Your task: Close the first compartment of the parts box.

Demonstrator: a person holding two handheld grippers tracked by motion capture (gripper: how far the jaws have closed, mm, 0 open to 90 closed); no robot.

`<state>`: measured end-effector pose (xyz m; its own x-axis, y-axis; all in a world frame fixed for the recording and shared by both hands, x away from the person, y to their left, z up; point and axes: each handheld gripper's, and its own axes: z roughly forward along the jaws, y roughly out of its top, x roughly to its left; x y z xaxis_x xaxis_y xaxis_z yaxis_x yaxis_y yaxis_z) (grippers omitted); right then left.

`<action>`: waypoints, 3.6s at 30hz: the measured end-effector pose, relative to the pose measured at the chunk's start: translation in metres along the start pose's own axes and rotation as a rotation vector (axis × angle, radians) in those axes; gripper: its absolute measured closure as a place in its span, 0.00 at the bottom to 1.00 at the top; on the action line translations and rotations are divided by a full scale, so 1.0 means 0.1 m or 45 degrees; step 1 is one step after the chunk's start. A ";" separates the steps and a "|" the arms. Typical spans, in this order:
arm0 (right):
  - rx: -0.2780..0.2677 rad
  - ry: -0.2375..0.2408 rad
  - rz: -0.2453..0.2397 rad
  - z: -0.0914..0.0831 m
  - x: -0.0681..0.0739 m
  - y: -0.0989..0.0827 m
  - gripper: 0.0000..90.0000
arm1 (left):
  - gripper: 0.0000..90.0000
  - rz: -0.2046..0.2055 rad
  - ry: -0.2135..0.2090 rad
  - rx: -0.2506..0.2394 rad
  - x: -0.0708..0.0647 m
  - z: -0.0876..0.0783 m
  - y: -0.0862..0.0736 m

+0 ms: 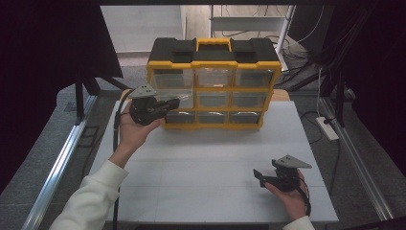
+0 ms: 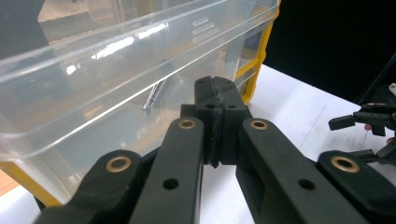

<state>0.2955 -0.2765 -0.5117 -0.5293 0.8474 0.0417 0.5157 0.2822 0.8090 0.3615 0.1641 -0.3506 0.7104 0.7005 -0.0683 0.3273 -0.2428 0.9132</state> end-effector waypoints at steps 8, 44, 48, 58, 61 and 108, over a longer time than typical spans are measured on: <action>-0.006 0.011 0.005 0.00 -0.01 -0.01 0.17 | 0.99 -0.005 0.005 -0.002 0.03 0.03 0.01; -0.017 0.041 0.040 -0.01 -0.07 -0.04 0.18 | 0.99 -0.040 0.064 0.013 0.31 0.22 0.13; -0.020 0.038 0.043 -0.02 -0.07 -0.04 0.18 | 0.99 -0.042 0.071 0.017 0.33 0.25 0.15; -0.018 0.039 0.045 -0.04 -0.07 -0.06 0.18 | 0.99 -0.053 0.089 0.023 0.40 0.31 0.19; -0.019 0.041 0.045 -0.04 -0.07 -0.06 0.18 | 0.99 -0.059 0.097 0.024 0.43 0.32 0.21; -0.022 0.030 0.045 -0.08 -0.08 -0.06 0.18 | 0.99 -0.008 0.069 0.025 0.21 -0.06 -0.07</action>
<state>0.2914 -0.2881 -0.5125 -0.5266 0.8459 0.0840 0.5225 0.2442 0.8169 0.3704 0.1842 -0.3566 0.6738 0.7371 -0.0517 0.3440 -0.2510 0.9048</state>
